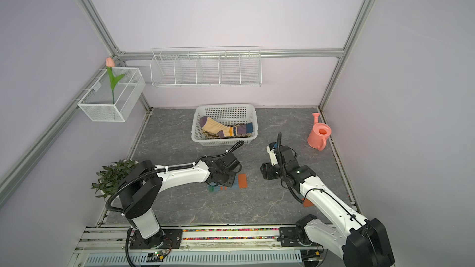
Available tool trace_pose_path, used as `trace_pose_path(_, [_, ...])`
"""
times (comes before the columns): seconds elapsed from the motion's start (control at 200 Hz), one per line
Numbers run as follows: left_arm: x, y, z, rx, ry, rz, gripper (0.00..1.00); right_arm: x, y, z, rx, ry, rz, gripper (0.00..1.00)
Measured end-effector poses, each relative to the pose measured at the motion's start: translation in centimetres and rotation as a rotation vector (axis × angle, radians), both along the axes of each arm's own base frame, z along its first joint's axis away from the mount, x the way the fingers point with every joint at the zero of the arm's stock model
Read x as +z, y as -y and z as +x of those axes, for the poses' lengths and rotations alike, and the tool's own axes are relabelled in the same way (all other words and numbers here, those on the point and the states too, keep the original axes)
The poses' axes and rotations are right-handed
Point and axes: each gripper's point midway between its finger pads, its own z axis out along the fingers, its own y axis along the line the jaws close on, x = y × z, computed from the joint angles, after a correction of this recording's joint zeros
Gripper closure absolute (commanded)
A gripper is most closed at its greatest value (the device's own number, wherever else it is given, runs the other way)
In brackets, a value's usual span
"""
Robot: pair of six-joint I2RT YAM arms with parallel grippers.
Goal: Place the socks together as a pair
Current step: Flatten out the sock at the center of the board.
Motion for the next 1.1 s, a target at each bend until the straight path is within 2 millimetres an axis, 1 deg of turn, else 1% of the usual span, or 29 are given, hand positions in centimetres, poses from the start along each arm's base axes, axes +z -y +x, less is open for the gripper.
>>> trace_pose_path(0.04, [0.0, 0.0, 0.0, 0.003, 0.001, -0.002, 0.94, 0.0, -0.1, 0.0, 0.002, -0.001, 0.003, 0.40])
trace_pose_path(0.09, [0.1, 0.1, 0.0, -0.003, 0.003, -0.005, 1.00, 0.0, -0.2, -0.1, 0.007, -0.004, 0.008, 0.40])
trace_pose_path(0.16, [0.4, 0.2, 0.0, 0.000, 0.004, -0.014, 1.00, 0.1, -0.4, -0.2, 0.015, -0.007, 0.017, 0.40])
trace_pose_path(0.225, [1.1, 0.2, 0.0, 0.000, 0.011, -0.028, 1.00, 0.1, -0.6, -0.3, 0.023, -0.009, 0.025, 0.40])
trace_pose_path(0.295, [2.9, 0.5, 0.1, -0.002, 0.032, -0.070, 1.00, 0.0, -0.9, -0.4, 0.034, -0.016, 0.031, 0.40])
trace_pose_path(0.38, [6.0, 0.8, 0.3, -0.002, 0.079, -0.140, 1.00, -0.2, -1.4, -0.7, 0.055, -0.027, 0.032, 0.40])
trace_pose_path(0.44, [8.2, 0.6, 0.5, 0.006, 0.118, -0.178, 1.00, -0.5, -1.7, -0.9, 0.066, -0.038, 0.028, 0.41])
trace_pose_path(0.475, [9.0, 0.4, 0.6, 0.013, 0.137, -0.187, 1.00, -0.7, -1.9, -1.0, 0.074, -0.045, 0.026, 0.41])
trace_pose_path(0.54, [9.9, -0.4, 0.8, 0.033, 0.165, -0.180, 1.00, -1.1, -2.3, -1.3, 0.090, -0.056, 0.022, 0.41])
trace_pose_path(0.635, [9.9, -1.6, 1.0, 0.058, 0.180, -0.155, 1.00, -1.6, -3.3, -1.9, 0.127, -0.077, 0.012, 0.40])
trace_pose_path(0.735, [8.7, -3.5, 1.0, 0.088, 0.164, -0.126, 1.00, -2.2, -4.9, -2.4, 0.182, -0.097, -0.002, 0.39])
trace_pose_path(0.8, [7.9, -4.3, 0.8, 0.096, 0.147, -0.111, 1.00, -2.6, -5.8, -2.5, 0.205, -0.106, -0.002, 0.38])
trace_pose_path(0.895, [7.3, -4.1, 0.3, 0.085, 0.123, -0.120, 1.00, -3.1, -6.6, -2.1, 0.204, -0.114, 0.013, 0.37])
trace_pose_path(1.04, [7.2, -3.4, 0.0, 0.062, 0.102, -0.153, 0.85, -3.7, -7.8, -1.2, 0.198, -0.130, 0.044, 0.38])
trace_pose_path(1.1, [6.9, -3.2, 0.0, 0.056, 0.095, -0.150, 0.81, -3.8, -8.7, -0.8, 0.208, -0.136, 0.048, 0.38])
